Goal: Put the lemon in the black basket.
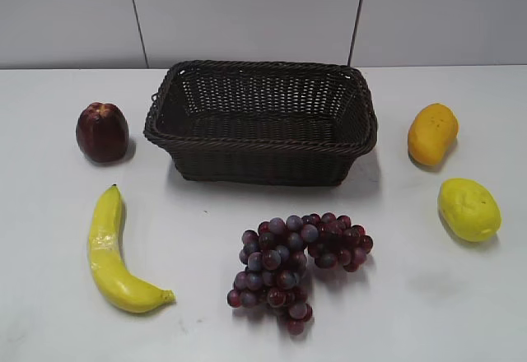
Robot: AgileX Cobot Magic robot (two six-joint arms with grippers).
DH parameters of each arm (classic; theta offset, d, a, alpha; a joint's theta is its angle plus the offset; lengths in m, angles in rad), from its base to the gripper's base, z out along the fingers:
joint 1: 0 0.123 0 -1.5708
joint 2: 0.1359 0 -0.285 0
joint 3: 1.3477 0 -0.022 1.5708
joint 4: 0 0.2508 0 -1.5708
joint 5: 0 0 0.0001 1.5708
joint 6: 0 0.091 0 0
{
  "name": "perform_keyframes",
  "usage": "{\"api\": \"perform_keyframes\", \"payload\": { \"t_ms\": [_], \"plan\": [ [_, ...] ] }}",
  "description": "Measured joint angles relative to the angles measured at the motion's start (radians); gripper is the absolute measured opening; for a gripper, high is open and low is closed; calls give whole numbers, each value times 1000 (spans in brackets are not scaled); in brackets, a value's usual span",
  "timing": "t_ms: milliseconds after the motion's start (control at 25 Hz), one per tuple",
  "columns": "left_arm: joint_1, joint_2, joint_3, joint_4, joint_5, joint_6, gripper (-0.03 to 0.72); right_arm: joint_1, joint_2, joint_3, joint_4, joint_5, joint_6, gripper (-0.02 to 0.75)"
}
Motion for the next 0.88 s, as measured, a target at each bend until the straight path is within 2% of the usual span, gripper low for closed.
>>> {"api": "perform_keyframes", "payload": {
  "t_ms": [600, 880],
  "plan": [
    [0, 0, 0, 0, 0, 0, 456, 0, 628, -210, 7, -31, -13, 573],
    [0, 0, 0, 0, 0, 0, 456, 0, 915, -322, 24, -38, -54, 606]
  ]
}}
